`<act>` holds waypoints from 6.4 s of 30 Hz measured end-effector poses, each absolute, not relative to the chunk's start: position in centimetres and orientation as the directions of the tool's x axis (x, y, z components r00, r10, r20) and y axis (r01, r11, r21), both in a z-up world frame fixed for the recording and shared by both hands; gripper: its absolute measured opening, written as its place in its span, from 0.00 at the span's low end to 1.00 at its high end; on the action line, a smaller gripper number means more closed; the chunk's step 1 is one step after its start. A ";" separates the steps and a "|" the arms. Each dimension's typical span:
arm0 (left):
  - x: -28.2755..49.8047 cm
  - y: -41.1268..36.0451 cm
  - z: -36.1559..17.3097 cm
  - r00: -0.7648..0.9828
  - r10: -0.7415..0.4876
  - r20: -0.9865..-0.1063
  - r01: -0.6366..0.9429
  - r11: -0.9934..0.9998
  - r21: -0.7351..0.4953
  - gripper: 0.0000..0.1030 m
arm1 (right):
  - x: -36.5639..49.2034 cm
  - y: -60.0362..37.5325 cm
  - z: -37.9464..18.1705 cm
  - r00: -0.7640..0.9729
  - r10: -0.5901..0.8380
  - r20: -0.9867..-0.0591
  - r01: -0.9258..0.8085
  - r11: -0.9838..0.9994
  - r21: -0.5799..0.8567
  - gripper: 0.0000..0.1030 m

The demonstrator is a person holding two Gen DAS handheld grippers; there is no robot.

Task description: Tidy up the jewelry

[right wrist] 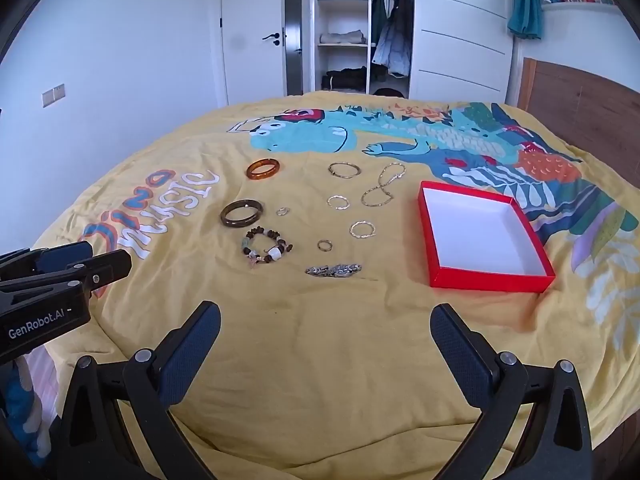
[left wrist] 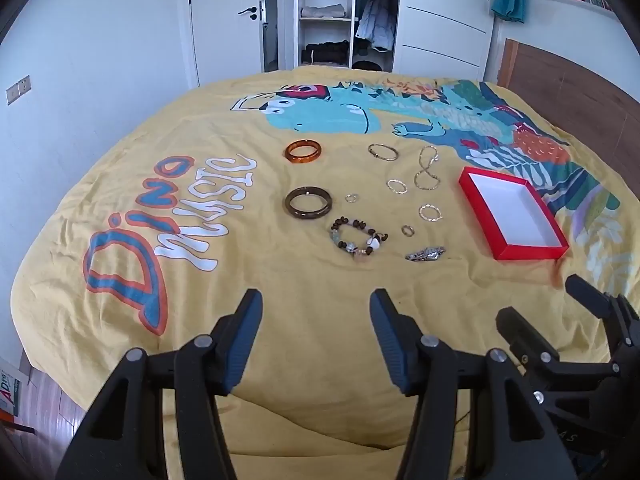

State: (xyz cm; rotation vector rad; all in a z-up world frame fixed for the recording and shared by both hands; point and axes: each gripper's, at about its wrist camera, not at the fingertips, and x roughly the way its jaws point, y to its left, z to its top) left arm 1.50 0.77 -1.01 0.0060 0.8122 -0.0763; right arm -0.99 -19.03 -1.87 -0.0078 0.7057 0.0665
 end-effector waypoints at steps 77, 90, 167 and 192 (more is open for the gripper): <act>21.2 -1.2 -13.3 0.508 -0.150 -0.848 0.101 0.988 -0.114 0.11 | 18.0 -20.9 -14.6 0.572 0.268 -0.775 -0.091 0.960 0.264 0.23; 17.5 -1.1 -7.0 0.576 -0.201 -0.792 0.120 0.980 -0.161 0.11 | 13.9 -21.3 -9.4 0.628 0.289 -0.722 -0.122 0.954 0.275 0.23; 15.7 -27.9 -5.7 0.504 -0.349 -0.790 0.514 0.856 -0.050 0.28 | 11.6 -46.3 -5.7 0.650 -0.079 -0.756 0.184 0.981 0.055 0.45; 13.7 -0.6 -4.5 0.587 -0.038 -0.809 0.101 0.994 0.027 0.29 | 9.3 -28.5 -1.5 0.688 0.171 -0.705 -0.103 0.985 0.139 0.46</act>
